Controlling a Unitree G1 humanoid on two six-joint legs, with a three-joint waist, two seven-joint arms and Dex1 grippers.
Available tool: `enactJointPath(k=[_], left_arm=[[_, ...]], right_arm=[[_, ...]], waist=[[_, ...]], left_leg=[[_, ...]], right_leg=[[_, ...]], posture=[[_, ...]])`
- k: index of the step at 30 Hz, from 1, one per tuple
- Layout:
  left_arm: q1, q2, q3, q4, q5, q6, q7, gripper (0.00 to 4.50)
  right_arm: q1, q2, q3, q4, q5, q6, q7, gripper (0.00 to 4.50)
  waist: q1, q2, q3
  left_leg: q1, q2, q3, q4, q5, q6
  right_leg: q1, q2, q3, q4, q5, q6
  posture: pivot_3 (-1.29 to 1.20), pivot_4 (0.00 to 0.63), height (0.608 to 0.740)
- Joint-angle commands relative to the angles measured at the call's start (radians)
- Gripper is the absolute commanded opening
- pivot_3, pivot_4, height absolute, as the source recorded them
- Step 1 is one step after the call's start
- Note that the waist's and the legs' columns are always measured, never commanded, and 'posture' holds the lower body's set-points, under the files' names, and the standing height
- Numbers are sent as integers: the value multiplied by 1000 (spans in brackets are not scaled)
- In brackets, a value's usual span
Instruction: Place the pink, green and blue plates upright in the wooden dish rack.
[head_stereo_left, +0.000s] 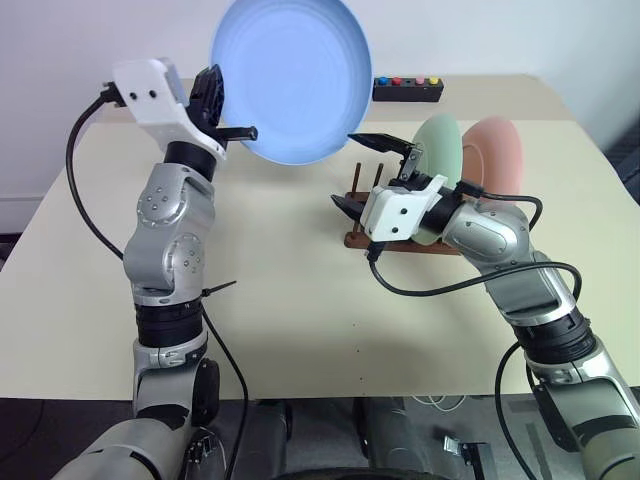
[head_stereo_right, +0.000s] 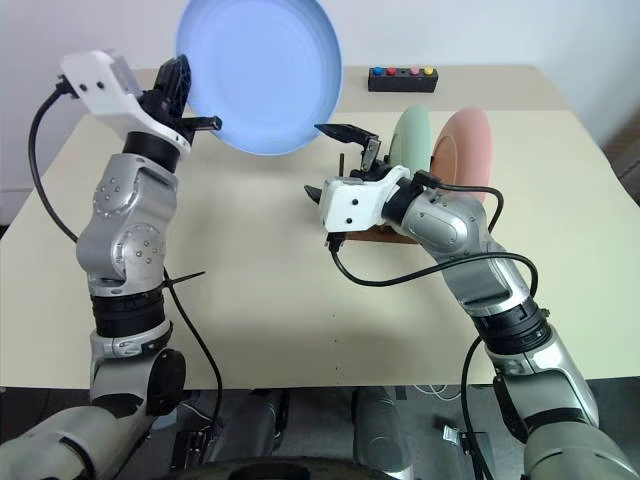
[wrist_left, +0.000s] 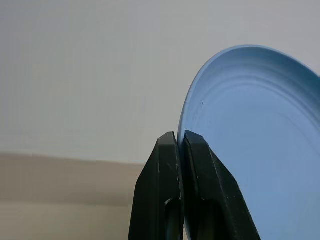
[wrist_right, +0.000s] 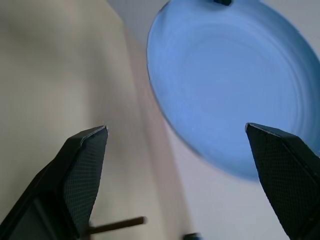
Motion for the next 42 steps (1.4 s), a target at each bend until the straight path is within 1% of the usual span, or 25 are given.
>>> enactJointPath(k=[1,4,9,12,13,16,17,18,19,23,24,26,29,30,32,33,34,36,38,42], left_arm=[[-28,-13,-47,-79,38,2,12,36],[-33,-36,-71,-104,42,20,15,36],[-21,-46,-100,-134,40,39,-12,36],[-16,-47,-108,-156,20,58,-40,0],[-12,-46,-111,-164,16,63,-49,0],[-2,-47,-114,-176,13,75,-66,0],[0,-47,-114,-176,16,78,-70,0],[2,-47,-114,-178,18,80,-73,0],[3,-49,-113,-179,20,82,-75,0],[8,-60,-96,-171,7,83,-82,0],[8,-64,-87,-169,0,83,-81,304],[8,-70,-75,-167,-11,82,-82,954],[4,-82,-36,-172,-58,68,-90,2405],[-1,-90,-16,-171,-78,65,-85,2988],[-20,-108,37,-167,-121,49,-60,4049],[-34,-119,74,-162,-144,33,-38,4469],[-50,-126,113,-156,-169,20,-18,4469],[-71,-104,178,-134,-180,-12,5,4469],[-77,-86,200,-121,-181,-25,14,4469],[-35,46,245,-42,-110,-71,-27,4469]], right_arm=[[-23,-13,19,29,-100,-84,-39,4500],[-27,-7,29,67,-164,-114,-64,4500],[-34,6,33,103,-210,-132,-76,4500],[-39,13,31,125,-240,-131,-87,3619],[-40,14,29,130,-247,-129,-89,3190],[-43,17,24,137,-258,-123,-95,1700],[-44,17,22,137,-262,-122,-99,1070],[-43,17,22,136,-265,-121,-101,619],[-43,18,21,136,-268,-121,-102,40],[-43,18,18,131,-277,-129,-116,9],[-44,17,18,130,-281,-133,-119,0],[-46,16,18,129,-288,-138,-126,0],[-52,13,18,127,-306,-157,-144,0],[-54,15,17,127,-308,-160,-148,0],[-55,15,16,128,-311,-168,-152,0],[-55,15,15,127,-311,-172,-155,0],[-56,16,14,126,-310,-176,-157,0],[-61,23,7,123,-298,-182,-165,0],[-64,26,3,123,-292,-185,-169,0],[-79,91,-43,91,-140,-152,-144,0]], waist=[[0,0,0],[1,0,0],[0,0,0],[0,0,0],[0,0,0],[-1,0,0],[-1,0,0],[0,0,0],[-2,0,0],[0,0,0],[1,0,0],[2,0,0],[1,0,0],[-1,0,0],[-3,0,0],[-2,0,0],[-2,0,0],[-2,0,0],[-3,0,0],[-5,0,0]], left_leg=[[0,0,0,0,0,0],[0,0,0,0,0,0],[0,0,0,0,0,0],[0,0,0,0,0,0],[0,0,0,0,0,0],[0,0,0,0,0,0],[0,0,0,0,0,0],[0,0,0,0,0,0],[0,0,0,0,0,0],[0,0,0,0,0,0],[0,0,0,0,0,0],[0,0,0,0,0,0],[0,0,0,0,0,0],[0,0,0,0,0,0],[0,0,0,0,0,0],[0,0,0,0,0,0],[0,0,0,0,0,0],[0,0,0,0,0,0],[0,0,0,0,0,0],[0,0,0,0,0,0]], right_leg=[[0,0,0,0,0,0],[0,0,0,0,0,0],[0,0,0,0,0,0],[0,0,0,0,0,0],[0,0,0,0,0,0],[0,0,0,0,0,0],[0,0,0,0,0,0],[0,0,0,0,0,0],[0,0,0,0,0,0],[0,0,0,0,0,0],[0,0,0,0,0,0],[0,0,0,0,0,0],[0,0,0,0,0,0],[0,0,0,0,0,0],[0,0,0,0,0,0],[0,0,0,0,0,0],[0,0,0,0,0,0],[0,0,0,0,0,0],[0,0,0,0,0,0],[0,0,0,0,0,0]], posture=[[0,150,740],[0,150,740],[0,150,740],[0,150,740],[0,150,740],[0,150,740],[0,150,740],[0,150,740],[0,150,740],[0,150,740],[0,150,740],[0,150,740],[0,150,740],[0,150,740],[0,150,740],[0,150,740],[0,150,740],[0,150,740],[0,150,740],[0,150,740]])
